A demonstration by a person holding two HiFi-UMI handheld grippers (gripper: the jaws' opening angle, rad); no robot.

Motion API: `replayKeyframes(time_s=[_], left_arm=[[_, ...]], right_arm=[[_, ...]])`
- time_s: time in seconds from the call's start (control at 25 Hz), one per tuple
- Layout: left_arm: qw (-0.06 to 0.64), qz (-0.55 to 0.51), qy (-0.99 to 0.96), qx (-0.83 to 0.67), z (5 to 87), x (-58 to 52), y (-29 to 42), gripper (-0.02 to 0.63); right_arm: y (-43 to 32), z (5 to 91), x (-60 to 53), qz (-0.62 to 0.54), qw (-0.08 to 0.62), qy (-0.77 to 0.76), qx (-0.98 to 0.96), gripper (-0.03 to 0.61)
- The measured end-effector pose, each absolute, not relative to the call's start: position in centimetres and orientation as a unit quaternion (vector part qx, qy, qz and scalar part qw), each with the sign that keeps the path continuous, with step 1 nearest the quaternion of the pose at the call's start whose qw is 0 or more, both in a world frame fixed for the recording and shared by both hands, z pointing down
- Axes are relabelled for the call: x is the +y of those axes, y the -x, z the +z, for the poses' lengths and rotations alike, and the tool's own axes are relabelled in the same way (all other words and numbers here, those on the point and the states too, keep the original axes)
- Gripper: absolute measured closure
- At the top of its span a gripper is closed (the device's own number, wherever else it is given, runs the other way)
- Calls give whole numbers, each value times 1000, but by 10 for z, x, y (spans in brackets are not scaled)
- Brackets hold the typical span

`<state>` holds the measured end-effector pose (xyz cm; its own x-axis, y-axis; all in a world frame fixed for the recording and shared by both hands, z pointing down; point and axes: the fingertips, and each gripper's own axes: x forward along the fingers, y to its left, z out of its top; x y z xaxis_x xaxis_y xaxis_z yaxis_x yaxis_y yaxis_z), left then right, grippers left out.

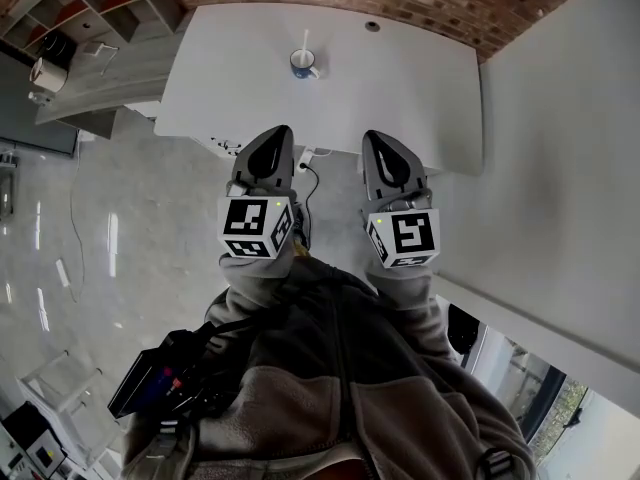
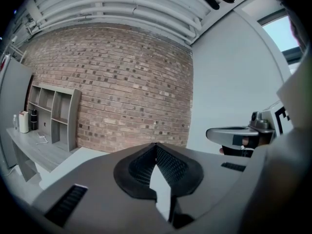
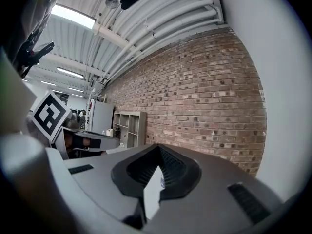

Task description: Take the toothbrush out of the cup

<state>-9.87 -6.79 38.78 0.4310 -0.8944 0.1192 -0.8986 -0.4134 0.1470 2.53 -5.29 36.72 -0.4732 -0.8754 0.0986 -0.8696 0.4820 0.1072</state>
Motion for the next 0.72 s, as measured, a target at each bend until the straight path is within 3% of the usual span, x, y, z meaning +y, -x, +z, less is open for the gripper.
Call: replayKeyframes(time_s=[0.72], left_arm=[[138,39,-865,-482,419,-173,101,611]], right_arm=[[6,383,-169,15,107,-527,-843,578]])
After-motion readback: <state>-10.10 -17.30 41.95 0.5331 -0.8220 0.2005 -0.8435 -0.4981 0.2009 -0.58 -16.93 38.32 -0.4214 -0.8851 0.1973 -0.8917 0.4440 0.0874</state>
